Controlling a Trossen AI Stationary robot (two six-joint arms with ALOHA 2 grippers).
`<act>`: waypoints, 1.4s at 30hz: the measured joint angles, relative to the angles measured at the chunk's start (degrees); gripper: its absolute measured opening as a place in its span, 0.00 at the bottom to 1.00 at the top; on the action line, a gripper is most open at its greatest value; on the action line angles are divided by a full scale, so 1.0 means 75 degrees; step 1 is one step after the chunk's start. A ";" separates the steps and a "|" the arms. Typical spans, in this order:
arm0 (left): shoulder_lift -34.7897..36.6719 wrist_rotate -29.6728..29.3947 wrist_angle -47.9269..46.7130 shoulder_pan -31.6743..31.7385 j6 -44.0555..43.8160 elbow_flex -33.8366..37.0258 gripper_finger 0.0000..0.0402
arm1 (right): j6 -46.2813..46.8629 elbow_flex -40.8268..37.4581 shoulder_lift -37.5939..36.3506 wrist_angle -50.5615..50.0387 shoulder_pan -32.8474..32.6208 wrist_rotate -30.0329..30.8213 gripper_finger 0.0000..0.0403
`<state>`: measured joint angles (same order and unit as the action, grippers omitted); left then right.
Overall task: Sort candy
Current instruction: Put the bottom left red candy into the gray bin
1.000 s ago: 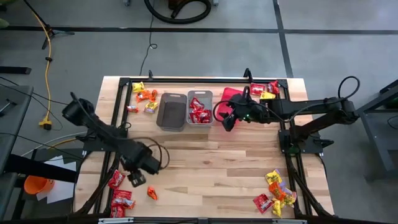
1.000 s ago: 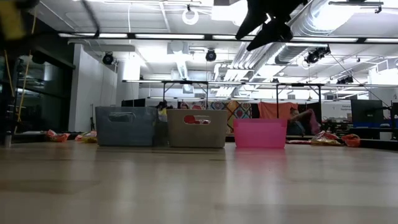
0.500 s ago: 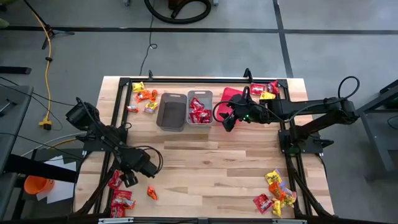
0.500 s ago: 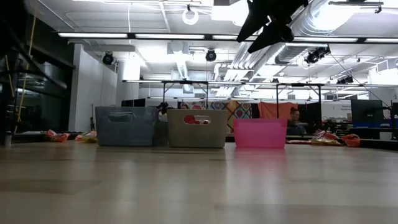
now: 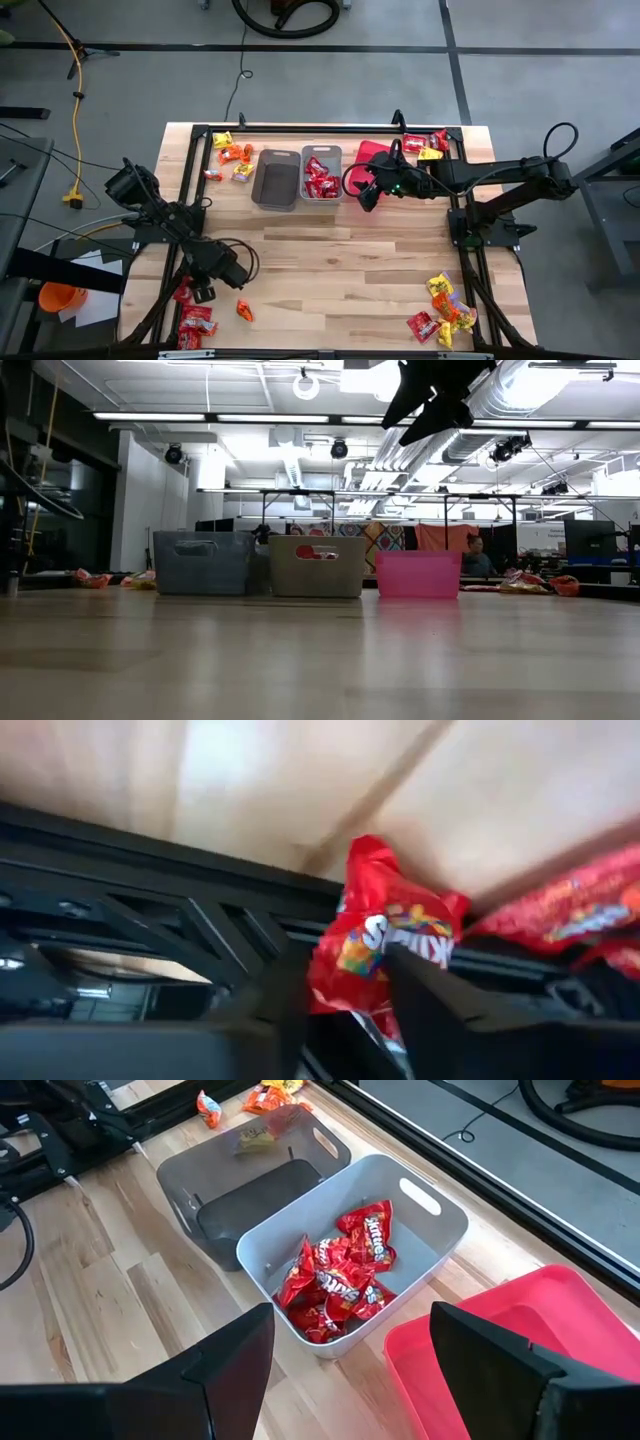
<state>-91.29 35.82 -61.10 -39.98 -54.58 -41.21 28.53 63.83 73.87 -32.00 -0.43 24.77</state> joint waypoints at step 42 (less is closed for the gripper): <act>0.1398 -0.4821 0.8475 0.7803 0.3409 -0.1160 0.01 | 0.0338 0.0000 -0.2538 -0.0424 -0.0972 0.1886 0.65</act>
<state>-80.80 -0.34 2.46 18.54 -29.01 -49.91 31.07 63.83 54.83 -35.18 -7.72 38.92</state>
